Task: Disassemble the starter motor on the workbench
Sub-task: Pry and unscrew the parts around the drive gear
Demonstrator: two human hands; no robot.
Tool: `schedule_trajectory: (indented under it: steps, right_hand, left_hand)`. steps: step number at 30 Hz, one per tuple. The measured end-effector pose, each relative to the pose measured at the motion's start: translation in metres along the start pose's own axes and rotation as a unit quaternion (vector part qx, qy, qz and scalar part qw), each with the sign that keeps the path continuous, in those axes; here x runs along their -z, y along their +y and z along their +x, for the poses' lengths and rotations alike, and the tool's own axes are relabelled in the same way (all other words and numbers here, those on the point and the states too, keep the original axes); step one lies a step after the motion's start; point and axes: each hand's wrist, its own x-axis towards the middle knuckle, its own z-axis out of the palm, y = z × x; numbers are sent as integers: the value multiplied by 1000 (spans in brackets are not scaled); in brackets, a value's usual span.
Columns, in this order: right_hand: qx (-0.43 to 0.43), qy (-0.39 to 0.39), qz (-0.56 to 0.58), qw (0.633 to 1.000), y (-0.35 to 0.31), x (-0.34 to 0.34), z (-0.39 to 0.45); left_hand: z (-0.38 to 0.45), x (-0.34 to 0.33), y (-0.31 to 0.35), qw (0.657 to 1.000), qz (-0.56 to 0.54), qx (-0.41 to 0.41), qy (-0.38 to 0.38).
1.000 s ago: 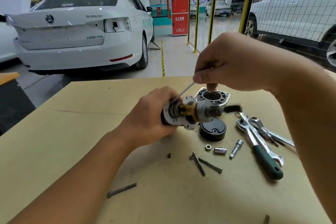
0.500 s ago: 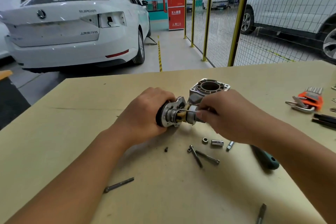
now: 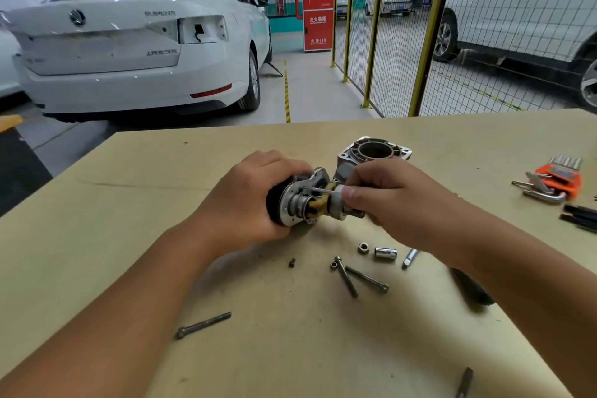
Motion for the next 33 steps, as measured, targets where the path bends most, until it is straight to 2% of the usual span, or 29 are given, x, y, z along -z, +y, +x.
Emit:
schedule_trajectory:
  steps: [4,7,11,15,22,33]
  right_hand:
    - [-47,-3,25,999,1,7,0]
    - [-72,-43,95,992,-1,7,-1]
    - [-78,-72,126,986,-4,4,-3]
    - [-93,-44,111,989,-5,2,-4]
    - [-86,-62,138,985,-7,3,-5]
    - [-87,-28,147,985,-7,-2,-5]
  left_hand:
    - [-1,-1,-2,1000,2,9,-17]
    - [-2,-1,-1,1000,13,7,-27]
    - [-3,0,0,999,19,2,-34]
    - [-3,0,3,999,22,-4,-30]
    - [-3,1,3,999,18,8,-30]
    - [-3,0,4,1000,12,10,-25]
